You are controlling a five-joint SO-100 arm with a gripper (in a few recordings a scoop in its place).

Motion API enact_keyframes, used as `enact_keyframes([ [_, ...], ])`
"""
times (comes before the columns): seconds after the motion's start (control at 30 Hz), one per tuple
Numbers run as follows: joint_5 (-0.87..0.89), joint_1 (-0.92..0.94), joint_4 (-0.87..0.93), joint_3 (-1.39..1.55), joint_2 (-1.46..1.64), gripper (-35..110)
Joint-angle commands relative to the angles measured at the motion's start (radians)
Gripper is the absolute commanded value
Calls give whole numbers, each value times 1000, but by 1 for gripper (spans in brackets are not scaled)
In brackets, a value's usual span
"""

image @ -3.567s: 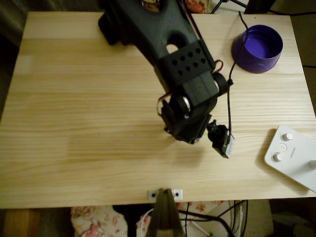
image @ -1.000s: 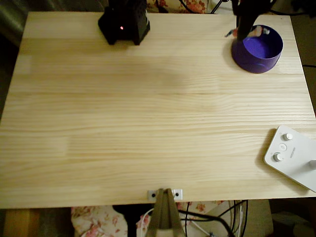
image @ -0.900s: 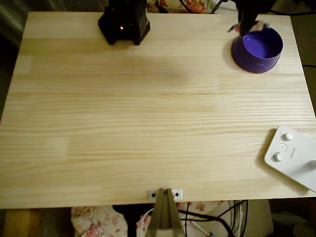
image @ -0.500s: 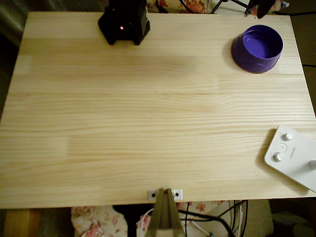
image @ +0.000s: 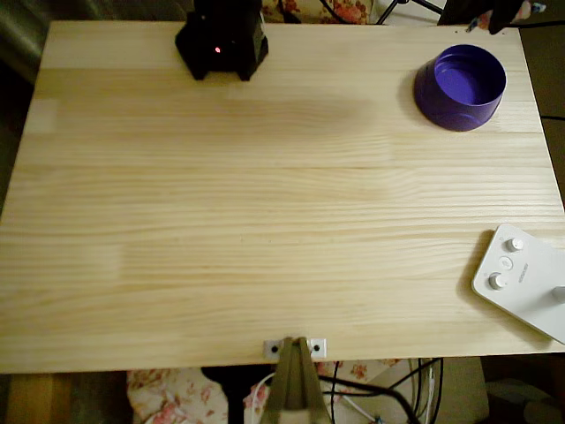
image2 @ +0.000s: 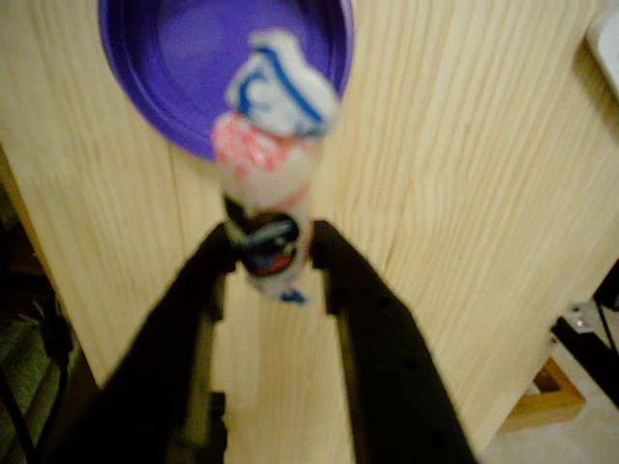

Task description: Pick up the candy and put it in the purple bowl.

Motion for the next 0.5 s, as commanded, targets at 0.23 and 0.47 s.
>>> enact_keyframes([
  [0.23, -11, -34, -18, -143, -37, 4],
  [0.47, -9, -28, -43, -150, -77, 5],
])
